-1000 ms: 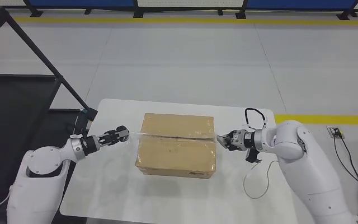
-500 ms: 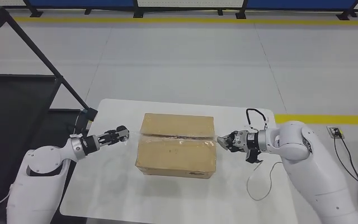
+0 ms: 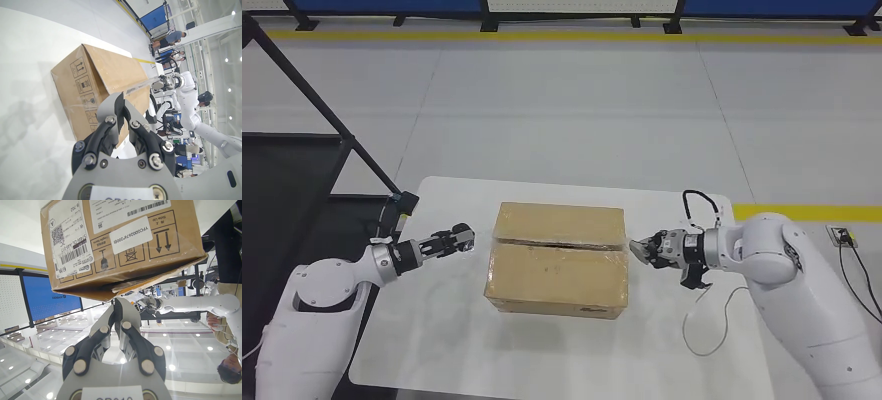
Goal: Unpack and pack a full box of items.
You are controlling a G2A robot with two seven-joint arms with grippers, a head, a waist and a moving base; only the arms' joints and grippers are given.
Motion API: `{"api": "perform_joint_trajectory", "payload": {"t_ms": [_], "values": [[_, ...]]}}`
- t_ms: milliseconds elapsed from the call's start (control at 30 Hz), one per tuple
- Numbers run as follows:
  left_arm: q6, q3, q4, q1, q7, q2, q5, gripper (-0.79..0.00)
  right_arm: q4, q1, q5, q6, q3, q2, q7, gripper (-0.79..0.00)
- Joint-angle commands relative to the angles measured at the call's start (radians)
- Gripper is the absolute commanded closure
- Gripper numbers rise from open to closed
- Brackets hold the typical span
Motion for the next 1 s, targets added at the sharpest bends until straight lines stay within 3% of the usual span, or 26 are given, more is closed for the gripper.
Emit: {"api": "perform_joint_trajectory", "payload": {"t_ms": [0,400,967], "values": [[-0.001,0.002,0.002,-0.001,0.004,0.001,-0.001,0.0,-0.003,-0.003,0.003,0.005,0.001,0.003,0.003,0.0],[-0.002,0.009,0.009,-0.011,0.025,0.011,-0.016,0.0,-0.029,-0.03,0.065,0.056,0.033,0.024,0.06,0.0],[0.021,0.041,0.027,-0.024,0.031,0.022,-0.025,0.0,0.001,-0.009,0.123,0.038,-0.032,0.057,-0.005,0.0]]}}
